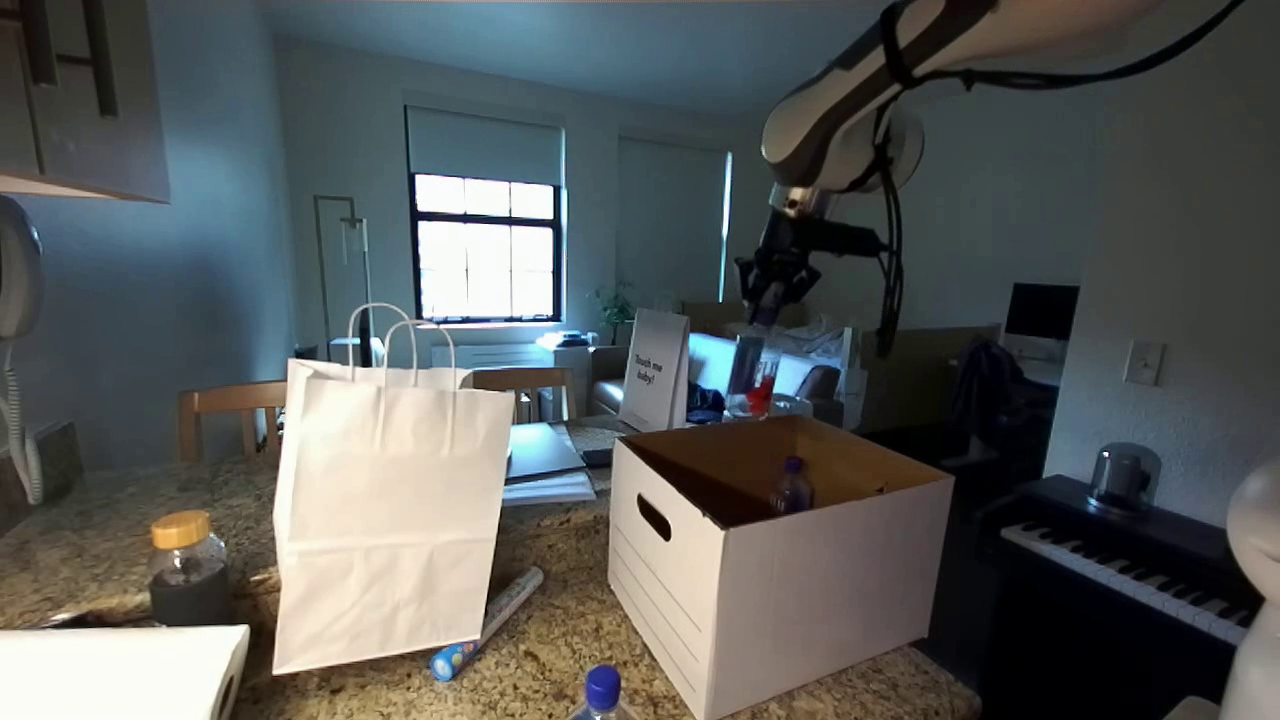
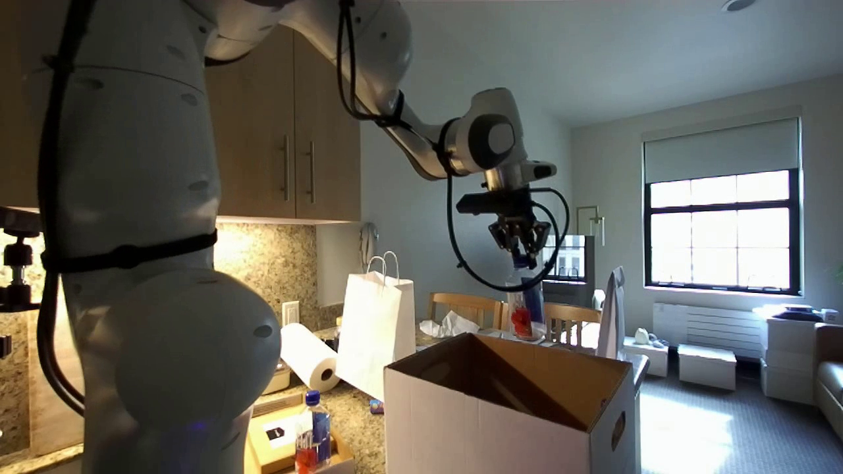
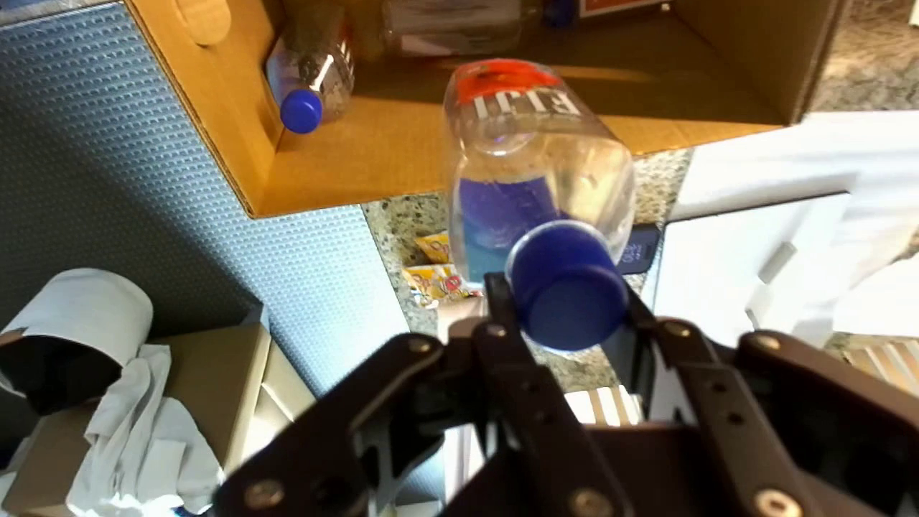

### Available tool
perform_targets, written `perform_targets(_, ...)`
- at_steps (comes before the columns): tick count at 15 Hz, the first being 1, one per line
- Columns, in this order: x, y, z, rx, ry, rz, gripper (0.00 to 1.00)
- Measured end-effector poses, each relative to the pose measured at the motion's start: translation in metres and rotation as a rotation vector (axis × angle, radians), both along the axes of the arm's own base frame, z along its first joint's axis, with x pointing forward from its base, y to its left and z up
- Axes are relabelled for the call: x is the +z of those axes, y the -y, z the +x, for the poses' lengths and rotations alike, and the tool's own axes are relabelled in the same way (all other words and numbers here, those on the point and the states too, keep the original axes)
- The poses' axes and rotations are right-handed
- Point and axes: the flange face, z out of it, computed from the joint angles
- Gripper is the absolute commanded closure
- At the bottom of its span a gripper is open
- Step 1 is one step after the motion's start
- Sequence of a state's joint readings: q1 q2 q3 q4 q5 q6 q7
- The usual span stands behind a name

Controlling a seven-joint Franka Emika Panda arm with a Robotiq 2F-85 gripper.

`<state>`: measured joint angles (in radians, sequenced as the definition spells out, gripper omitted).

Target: Take two bottles out of the white storage box

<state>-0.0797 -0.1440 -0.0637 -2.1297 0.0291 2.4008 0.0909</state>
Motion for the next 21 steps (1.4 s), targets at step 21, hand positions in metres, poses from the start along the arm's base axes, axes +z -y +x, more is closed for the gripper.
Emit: perform_targets(21,-0.004,-0.482,-0.327,0.848,0.011,-0.293,0.85)
